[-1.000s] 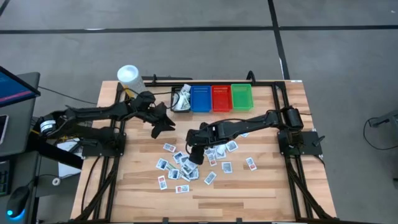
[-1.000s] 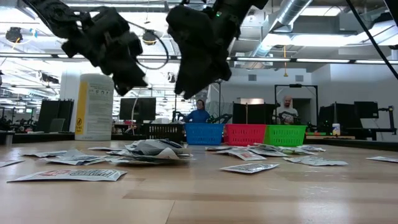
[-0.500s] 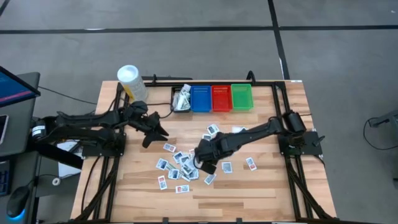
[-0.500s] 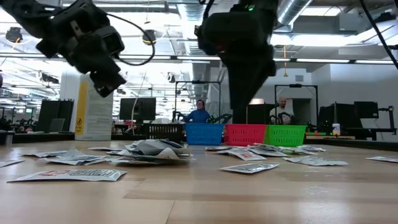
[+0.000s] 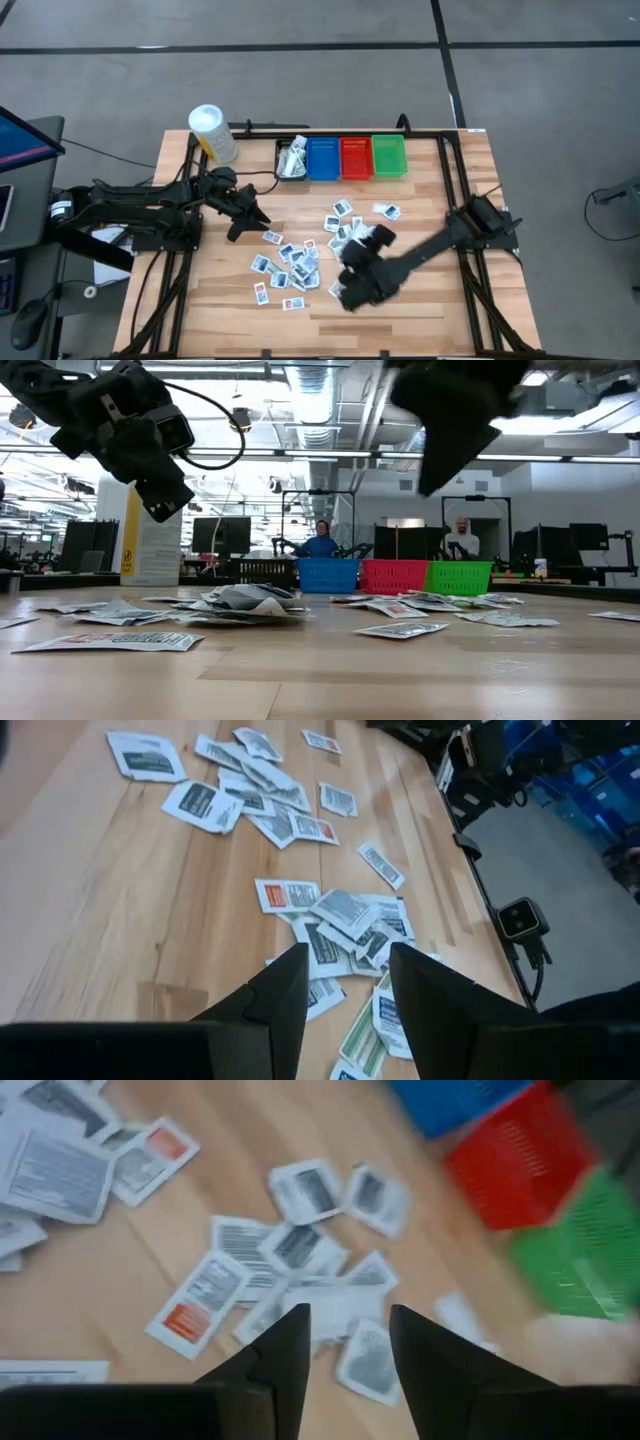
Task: Pick & Place First Aid Supplies
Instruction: Put the green bandage pack in the black bin
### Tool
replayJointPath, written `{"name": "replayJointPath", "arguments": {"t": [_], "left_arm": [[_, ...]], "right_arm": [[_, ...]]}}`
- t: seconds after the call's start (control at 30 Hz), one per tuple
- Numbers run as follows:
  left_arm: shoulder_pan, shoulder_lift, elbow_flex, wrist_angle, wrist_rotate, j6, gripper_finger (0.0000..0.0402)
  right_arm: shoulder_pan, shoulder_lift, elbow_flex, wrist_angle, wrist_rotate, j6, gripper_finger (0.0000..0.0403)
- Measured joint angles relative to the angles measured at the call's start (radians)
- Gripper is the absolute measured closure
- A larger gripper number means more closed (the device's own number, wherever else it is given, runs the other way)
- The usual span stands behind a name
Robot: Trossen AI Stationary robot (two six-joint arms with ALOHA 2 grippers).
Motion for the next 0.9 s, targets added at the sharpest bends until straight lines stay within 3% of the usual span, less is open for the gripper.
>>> {"name": "replayJointPath", "arguments": {"t": [0.17, 0.37, 0.47, 0.67, 0.9], "left_arm": [[0.0, 0.0, 0.0, 0.039, -0.019, -0.022, 0.0259], [0.0, 0.0, 0.0, 0.1, -0.053, -0.023, 0.0259], [0.0, 0.0, 0.0, 0.106, -0.053, -0.023, 0.0259], [0.0, 0.001, 0.0, 0.116, -0.069, -0.022, 0.0259], [0.0, 0.001, 0.0, 0.118, -0.079, -0.022, 0.0259]], "right_arm": [[0.079, 0.0, -0.099, -0.022, -0.048, 0.144, 0.0277], [0.119, 0.003, -0.25, 0.294, -0.069, 0.2, 0.0285], [0.102, 0.002, -0.25, 0.334, -0.023, 0.197, 0.0286], [0.027, 0.002, -0.252, 0.318, -0.013, 0.133, 0.0283], [-0.064, 0.002, -0.252, 0.347, -0.046, -0.064, 0.0283]]}}
